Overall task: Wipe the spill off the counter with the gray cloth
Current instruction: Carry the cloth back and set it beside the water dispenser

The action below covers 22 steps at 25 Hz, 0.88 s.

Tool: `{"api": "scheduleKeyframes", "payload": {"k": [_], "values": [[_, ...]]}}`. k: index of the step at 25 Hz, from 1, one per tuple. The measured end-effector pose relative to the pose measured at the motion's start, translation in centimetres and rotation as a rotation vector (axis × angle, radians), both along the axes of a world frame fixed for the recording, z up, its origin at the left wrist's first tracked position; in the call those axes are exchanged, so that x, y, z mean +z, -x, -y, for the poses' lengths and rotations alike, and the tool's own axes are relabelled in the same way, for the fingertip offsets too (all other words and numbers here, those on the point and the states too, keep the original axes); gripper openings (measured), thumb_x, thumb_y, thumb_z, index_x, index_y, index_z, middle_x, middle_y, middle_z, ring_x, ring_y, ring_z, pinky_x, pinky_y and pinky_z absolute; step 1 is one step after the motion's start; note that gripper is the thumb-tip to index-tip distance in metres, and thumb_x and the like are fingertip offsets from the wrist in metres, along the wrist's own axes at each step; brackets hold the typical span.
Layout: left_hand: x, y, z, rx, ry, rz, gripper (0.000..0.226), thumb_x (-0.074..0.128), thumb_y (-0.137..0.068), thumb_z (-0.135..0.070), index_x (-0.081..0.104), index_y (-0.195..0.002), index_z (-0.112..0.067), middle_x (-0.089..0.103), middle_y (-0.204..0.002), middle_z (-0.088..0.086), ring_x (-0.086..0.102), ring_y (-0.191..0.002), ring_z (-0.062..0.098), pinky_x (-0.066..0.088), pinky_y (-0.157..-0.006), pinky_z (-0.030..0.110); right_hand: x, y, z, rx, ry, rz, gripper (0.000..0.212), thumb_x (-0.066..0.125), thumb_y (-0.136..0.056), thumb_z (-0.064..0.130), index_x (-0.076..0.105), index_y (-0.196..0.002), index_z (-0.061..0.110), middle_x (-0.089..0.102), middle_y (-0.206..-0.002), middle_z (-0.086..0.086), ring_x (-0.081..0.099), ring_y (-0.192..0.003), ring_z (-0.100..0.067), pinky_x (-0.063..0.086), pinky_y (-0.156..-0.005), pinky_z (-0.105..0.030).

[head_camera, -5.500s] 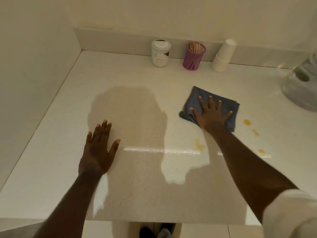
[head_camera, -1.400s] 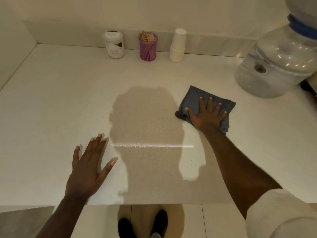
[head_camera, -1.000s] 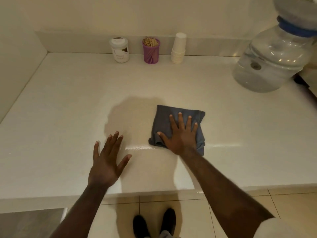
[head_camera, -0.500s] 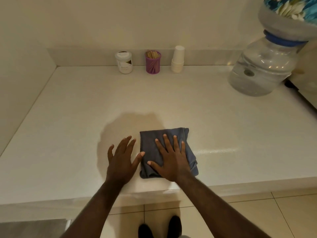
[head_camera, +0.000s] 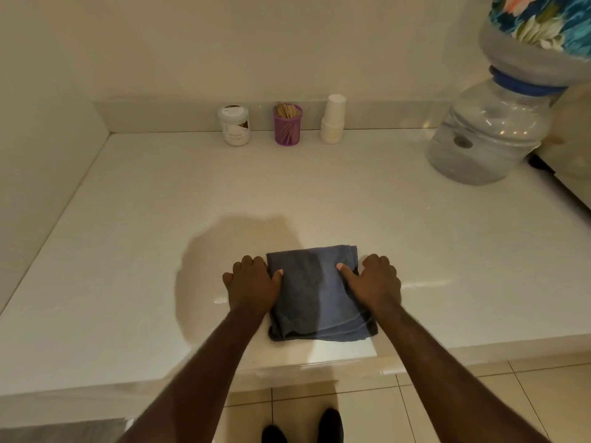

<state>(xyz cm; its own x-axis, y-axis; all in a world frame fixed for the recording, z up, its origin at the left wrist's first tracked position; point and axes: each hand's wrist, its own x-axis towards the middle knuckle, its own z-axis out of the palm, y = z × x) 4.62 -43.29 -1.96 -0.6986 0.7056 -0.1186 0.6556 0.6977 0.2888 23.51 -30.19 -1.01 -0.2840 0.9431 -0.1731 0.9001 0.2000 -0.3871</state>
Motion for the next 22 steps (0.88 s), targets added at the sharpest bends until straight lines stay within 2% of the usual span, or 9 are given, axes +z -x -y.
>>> {"api": "scheduleKeyframes", "payload": {"k": [3, 6, 9, 13, 16, 18, 20, 22], "values": [[-0.1, -0.1, 0.2, -0.028, 0.035, 0.011, 0.05, 0.038, -0.09, -0.058, 0.057, -0.11, -0.016, 0.059, -0.111, 0.005, 0.053, -0.105, 0.025, 0.034, -0.092, 0.043, -0.5, 0.6, 0.8, 0.037, -0.002, 0.009, 0.059, 0.051, -0.086, 0.064, 0.058, -0.105, 0.009, 0.061, -0.106, -0.01, 0.059, -0.098, -0.028, 0.05, -0.084, -0.04], [0.2, -0.3, 0.5, -0.055, -0.012, 0.038, 0.043, 0.043, -0.091, -0.054, 0.059, -0.107, -0.017, 0.064, -0.108, 0.003, 0.057, -0.102, 0.024, 0.035, -0.089, 0.039, -0.4, 1.3, 1.5, 0.057, -0.009, -0.011, 0.043, 0.053, -0.093, 0.048, 0.059, -0.106, 0.008, 0.062, -0.107, -0.01, 0.061, -0.096, -0.026, 0.05, -0.082, -0.038], [1.0, -0.6, 0.6, -0.06, -0.157, 0.063, 0.032, 0.05, -0.092, -0.044, 0.059, -0.106, -0.017, 0.066, -0.107, 0.002, 0.059, -0.098, 0.023, 0.03, -0.081, 0.032, -0.1, 1.2, 2.1, 0.068, -0.064, -0.103, 0.031, 0.05, -0.097, 0.037, 0.058, -0.097, 0.008, 0.063, -0.1, -0.011, 0.06, -0.085, -0.023, 0.05, -0.076, -0.036], [2.7, -0.8, 0.2, -0.064, -0.382, 0.039, 0.033, 0.051, -0.093, -0.041, 0.059, -0.111, -0.015, 0.064, -0.104, 0.002, 0.058, -0.095, 0.021, 0.027, -0.081, 0.028, 1.1, 0.7, 1.9, 0.049, -0.212, -0.242, 0.03, 0.049, -0.098, 0.038, 0.054, -0.086, 0.011, 0.057, -0.088, -0.006, 0.053, -0.073, -0.019, 0.044, -0.065, -0.034], [4.4, -0.7, -1.4, -0.073, -0.534, 0.044, 0.028, 0.054, -0.092, -0.039, 0.06, -0.103, -0.014, 0.061, -0.093, 0.0, 0.053, -0.081, 0.016, 0.031, -0.077, 0.027, 2.6, 0.3, 0.5, 0.024, -0.289, -0.368, 0.029, 0.049, -0.098, 0.038, 0.05, -0.082, 0.014, 0.05, -0.081, 0.001, 0.051, -0.069, -0.018, 0.038, -0.06, -0.032], [5.4, -0.9, -2.9, -0.09, -0.625, 0.104, 0.023, 0.055, -0.092, -0.036, 0.058, -0.097, -0.014, 0.057, -0.088, -0.002, 0.052, -0.075, 0.014, 0.035, -0.066, 0.022, 3.5, 0.0, -1.0, 0.006, -0.322, -0.424, 0.029, 0.05, -0.098, 0.038, 0.049, -0.082, 0.014, 0.047, -0.081, 0.004, 0.049, -0.068, -0.017, 0.036, -0.06, -0.031], [6.2, -1.2, -5.0, -0.092, -0.681, 0.141, 0.021, 0.055, -0.092, -0.035, 0.056, -0.095, -0.014, 0.054, -0.089, -0.003, 0.052, -0.071, 0.013, 0.036, -0.059, 0.018, 4.3, -0.3, -3.0, -0.017, -0.336, -0.488, 0.028, 0.05, -0.098, 0.038, 0.049, -0.083, 0.015, 0.047, -0.083, 0.004, 0.049, -0.069, -0.016, 0.036, -0.06, -0.03], [6.6, -1.6, -7.3, -0.081, -0.728, 0.155, 0.018, 0.056, -0.092, -0.033, 0.055, -0.095, -0.015, 0.055, -0.09, -0.002, 0.052, -0.071, 0.013, 0.04, -0.06, 0.02, 5.0, -0.6, -5.1, -0.028, -0.351, -0.534, 0.027, 0.05, -0.098, 0.039, 0.047, -0.083, 0.017, 0.047, -0.083, 0.005, 0.049, -0.07, -0.016, 0.035, -0.059, -0.028]]}}
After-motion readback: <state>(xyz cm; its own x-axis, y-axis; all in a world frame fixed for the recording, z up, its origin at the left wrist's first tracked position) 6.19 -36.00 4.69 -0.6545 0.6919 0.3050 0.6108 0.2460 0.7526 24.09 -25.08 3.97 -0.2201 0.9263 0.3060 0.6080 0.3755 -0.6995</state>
